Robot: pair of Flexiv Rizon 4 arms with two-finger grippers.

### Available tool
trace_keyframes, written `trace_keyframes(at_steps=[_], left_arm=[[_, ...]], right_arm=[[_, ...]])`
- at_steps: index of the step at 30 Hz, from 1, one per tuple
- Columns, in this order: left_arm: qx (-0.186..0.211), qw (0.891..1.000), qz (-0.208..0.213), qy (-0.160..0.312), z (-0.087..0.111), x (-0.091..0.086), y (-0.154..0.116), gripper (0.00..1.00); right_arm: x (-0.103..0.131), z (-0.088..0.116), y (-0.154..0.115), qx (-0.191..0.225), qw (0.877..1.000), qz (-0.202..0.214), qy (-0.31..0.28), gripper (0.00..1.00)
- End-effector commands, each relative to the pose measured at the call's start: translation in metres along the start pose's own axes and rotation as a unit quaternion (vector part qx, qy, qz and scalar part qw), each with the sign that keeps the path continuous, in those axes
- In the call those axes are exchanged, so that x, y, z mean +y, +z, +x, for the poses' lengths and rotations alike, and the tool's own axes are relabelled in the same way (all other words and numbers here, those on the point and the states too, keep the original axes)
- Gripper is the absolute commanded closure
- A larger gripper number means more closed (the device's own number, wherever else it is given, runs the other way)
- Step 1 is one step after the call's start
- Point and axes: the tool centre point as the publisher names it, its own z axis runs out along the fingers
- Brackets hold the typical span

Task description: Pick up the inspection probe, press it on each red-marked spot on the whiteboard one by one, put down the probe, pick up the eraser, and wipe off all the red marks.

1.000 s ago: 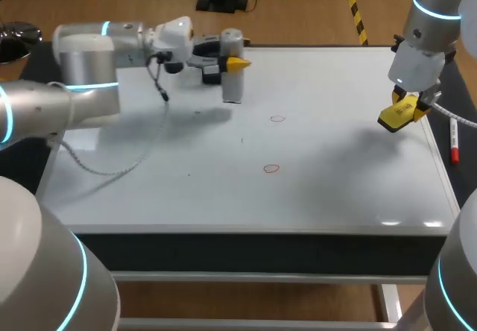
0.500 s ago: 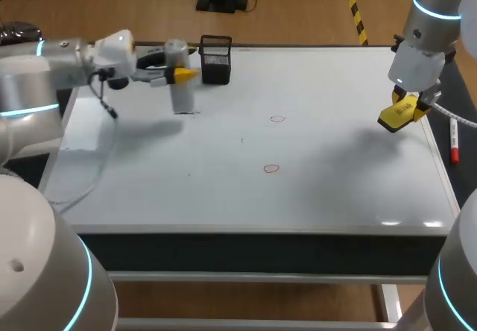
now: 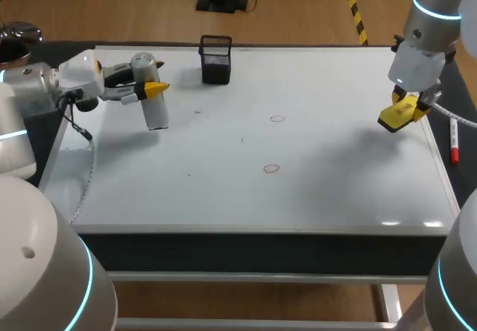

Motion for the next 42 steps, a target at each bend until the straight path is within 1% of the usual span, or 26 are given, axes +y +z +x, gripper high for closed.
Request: trace_keyframes(at_steps=[1,7,8,11,13,17,22,28,31,36,39,42], left_arm=[[-0.023,1.000,-0.001,0.001,0.005,-0.003,-0.003,1.00],[-0.023,1.000,-0.001,0.001,0.005,-0.003,-0.003,1.00],[-0.023,1.000,-0.001,0.001,0.005,-0.003,-0.003,1.00],[-0.023,1.000,-0.001,0.001,0.005,-0.003,-0.003,1.00],[-0.023,1.000,-0.001,0.001,0.005,-0.003,-0.003,1.00],[-0.023,1.000,-0.001,0.001,0.005,-0.003,-0.003,1.00],[-0.023,1.000,-0.001,0.001,0.005,-0.003,-0.003,1.00],[-0.023,1.000,-0.001,0.001,0.005,-0.003,-0.003,1.00],[-0.023,1.000,-0.001,0.001,0.005,-0.003,-0.003,1.00],[-0.023,1.000,-0.001,0.001,0.005,-0.003,-0.003,1.00],[-0.023,1.000,-0.001,0.001,0.005,-0.003,-0.003,1.00],[-0.023,1.000,-0.001,0.001,0.005,-0.003,-0.003,1.00]], right_arm=[[-0.001,0.000,-0.001,0.001,1.000,0.001,-0.001,1.00],[-0.001,0.000,-0.001,0.001,1.000,0.001,-0.001,1.00],[0.005,-0.006,-0.002,0.004,1.000,0.004,-0.024,1.00],[0.032,-0.026,-0.005,0.015,0.996,0.013,-0.085,1.00],[0.049,-0.042,-0.005,0.004,0.994,0.000,-0.114,1.00],[0.084,-0.078,-0.004,-0.006,0.987,-0.010,-0.163,1.00],[0.126,-0.118,0.000,-0.009,0.974,-0.013,-0.224,1.00],[0.162,-0.155,0.010,-0.005,0.959,-0.025,-0.282,1.00],[0.181,-0.174,0.016,0.006,0.947,-0.024,-0.320,1.00],[0.209,-0.199,0.023,0.029,0.925,0.000,-0.379,1.00],[0.220,-0.209,0.026,0.041,0.916,0.014,-0.399,1.00],[0.226,-0.217,0.028,0.043,0.909,0.019,-0.414,1.00]])
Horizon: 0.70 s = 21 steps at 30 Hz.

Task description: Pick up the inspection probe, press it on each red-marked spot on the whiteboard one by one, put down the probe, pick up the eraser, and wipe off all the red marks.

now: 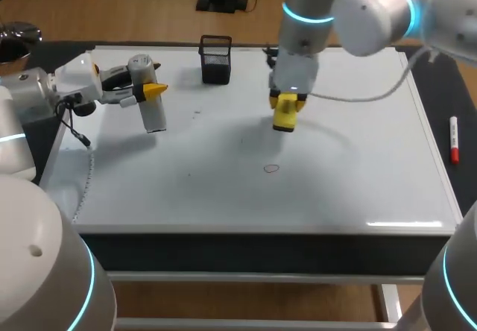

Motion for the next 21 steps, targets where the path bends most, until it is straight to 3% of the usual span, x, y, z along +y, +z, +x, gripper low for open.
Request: trace_keyframes(at_steps=[1,9,21], left_arm=[[-0.001,1.000,0.001,0.001,0.000,0.000,0.000,1.00],[-0.001,1.000,0.001,0.001,0.000,0.000,0.000,1.00],[-0.001,1.000,0.001,0.001,0.000,0.000,0.000,1.00]], right_arm=[[-0.007,-0.032,0.007,0.069,0.998,-0.002,-0.010,1.00],[-0.008,-0.042,0.019,0.086,0.996,0.017,-0.034,1.00],[-0.012,-0.035,0.040,0.080,0.996,0.020,-0.016,1.00]])
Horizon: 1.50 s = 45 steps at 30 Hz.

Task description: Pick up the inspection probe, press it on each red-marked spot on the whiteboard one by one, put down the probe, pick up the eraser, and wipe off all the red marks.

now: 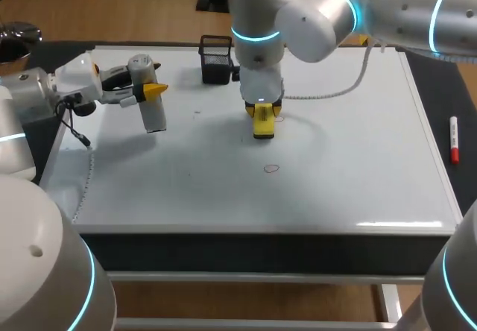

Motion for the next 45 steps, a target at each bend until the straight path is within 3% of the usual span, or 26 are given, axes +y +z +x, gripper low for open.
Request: trace_keyframes(at_steps=[1,9,17,35,42,45], left_arm=[[-0.001,1.000,0.001,0.001,0.000,0.000,0.000,1.00],[-0.001,1.000,0.001,0.001,0.000,0.000,0.000,1.00],[-0.001,1.000,0.001,0.001,0.000,0.000,0.000,1.00],[-0.001,1.000,0.001,0.001,0.000,0.000,0.000,1.00],[-0.001,1.000,0.001,0.001,0.000,0.000,0.000,1.00],[-0.001,1.000,0.001,0.001,0.000,0.000,0.000,1.00]], right_arm=[[-0.005,-0.001,0.004,0.003,1.000,-0.001,0.001,1.00],[-0.008,0.007,0.008,0.003,1.000,-0.004,0.010,1.00],[-0.007,0.030,0.013,0.004,0.999,-0.014,0.036,1.00],[-0.014,0.105,0.025,0.015,0.993,-0.024,0.116,1.00],[-0.017,0.115,0.013,0.010,0.991,-0.014,0.134,1.00],[-0.019,0.110,-0.002,0.005,0.991,-0.013,0.131,1.00]])
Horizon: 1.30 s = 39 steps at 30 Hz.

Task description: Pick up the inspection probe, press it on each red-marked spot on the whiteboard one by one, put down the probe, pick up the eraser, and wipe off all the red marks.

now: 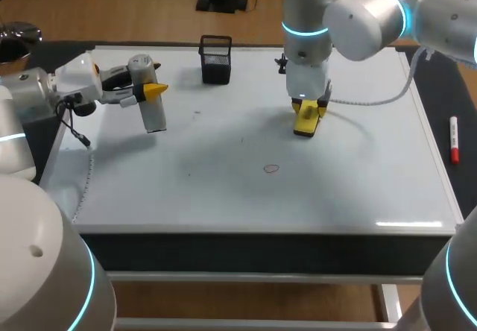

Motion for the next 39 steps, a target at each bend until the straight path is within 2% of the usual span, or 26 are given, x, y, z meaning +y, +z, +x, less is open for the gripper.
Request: trace_keyframes(at_steps=[1,6,12,17,23,39], left_arm=[[-0.001,1.000,0.001,0.001,0.000,-0.001,0.000,1.00],[-0.001,1.000,0.001,0.001,0.000,-0.001,0.000,1.00],[-0.001,1.000,0.001,0.001,0.000,-0.001,0.000,1.00],[-0.001,1.000,0.001,0.001,0.000,-0.001,0.000,1.00],[-0.001,1.000,0.001,0.001,0.000,-0.001,0.000,1.00],[-0.001,1.000,0.001,0.001,0.000,-0.001,0.000,1.00]], right_arm=[[0.003,-0.004,-0.023,-0.006,1.000,0.004,-0.011,1.00],[0.010,-0.038,-0.042,-0.026,0.999,0.015,-0.042,1.00],[0.028,-0.086,-0.043,-0.046,0.995,0.019,-0.090,1.00],[0.039,-0.111,-0.037,-0.057,0.992,0.016,-0.116,1.00],[0.043,-0.119,-0.026,-0.057,0.989,0.016,-0.135,1.00],[0.040,-0.111,-0.011,-0.054,0.990,0.011,-0.129,1.00]])
